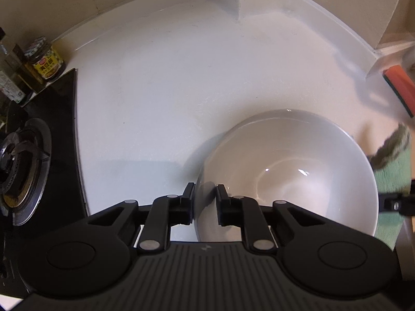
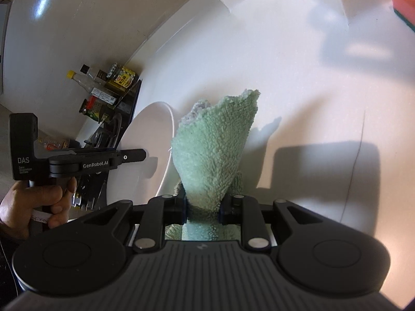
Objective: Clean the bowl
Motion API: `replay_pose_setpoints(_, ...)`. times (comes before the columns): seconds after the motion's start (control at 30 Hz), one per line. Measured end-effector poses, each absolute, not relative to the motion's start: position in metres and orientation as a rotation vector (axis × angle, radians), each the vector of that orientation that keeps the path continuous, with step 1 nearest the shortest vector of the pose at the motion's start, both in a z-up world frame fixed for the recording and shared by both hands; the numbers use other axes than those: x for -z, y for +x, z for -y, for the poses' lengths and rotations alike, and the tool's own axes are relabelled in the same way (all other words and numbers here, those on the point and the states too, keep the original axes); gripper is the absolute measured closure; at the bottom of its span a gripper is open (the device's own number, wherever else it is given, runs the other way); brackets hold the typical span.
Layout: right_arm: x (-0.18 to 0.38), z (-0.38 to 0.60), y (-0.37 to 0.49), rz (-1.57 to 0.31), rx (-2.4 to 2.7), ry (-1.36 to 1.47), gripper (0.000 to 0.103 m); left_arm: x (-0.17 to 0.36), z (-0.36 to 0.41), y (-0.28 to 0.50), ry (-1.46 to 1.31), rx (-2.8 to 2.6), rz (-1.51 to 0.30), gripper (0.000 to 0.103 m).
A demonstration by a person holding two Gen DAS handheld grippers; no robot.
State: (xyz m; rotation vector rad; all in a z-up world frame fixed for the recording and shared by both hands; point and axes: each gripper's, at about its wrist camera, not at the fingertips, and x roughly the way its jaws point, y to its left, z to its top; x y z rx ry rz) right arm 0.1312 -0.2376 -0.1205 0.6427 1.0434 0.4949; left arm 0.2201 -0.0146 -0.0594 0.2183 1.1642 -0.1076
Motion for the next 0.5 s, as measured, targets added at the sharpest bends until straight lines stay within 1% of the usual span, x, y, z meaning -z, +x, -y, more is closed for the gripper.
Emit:
replay_pose_setpoints(0.13,0.119,0.238,0.154,-1.011,-0.453,0.622,0.084,0.059,0.015,0.21,0.24,0.131,-1.184,0.085)
replay_pose_setpoints(0.17,0.119,0.24,0.163,-0.999,-0.44,0.627,0.084,0.058,0.015,0.209,0.237,0.147,-1.191,0.08)
replay_pose_setpoints(0.23,0.121,0.244,0.174,-0.986,-0.434,0.641,0.084,0.057,0.015,0.207,0.232,0.177,-1.205,0.076)
replay_pose_setpoints(0.3,0.122,0.248,0.183,-0.977,-0.438,0.662,0.084,0.055,0.011,0.213,0.229,0.157,-1.186,0.076)
replay_pose_setpoints(0.33,0.122,0.248,0.183,-0.975,-0.441,0.66,0.084,0.054,0.008,0.217,0.228,0.144,-1.176,0.078)
replay_pose_setpoints(0.37,0.121,0.247,0.182,-0.974,-0.443,0.658,0.084,0.054,0.006,0.222,0.217,0.151,-1.172,0.079)
replay_pose_setpoints(0.43,0.122,0.247,0.179,-0.977,-0.449,0.667,0.084,0.055,0.002,0.233,0.19,0.174,-1.167,0.077)
replay_pose_setpoints(0.5,0.125,0.247,0.173,-0.987,-0.454,0.687,0.084,0.057,0.002,0.237,0.203,0.162,-1.162,0.084)
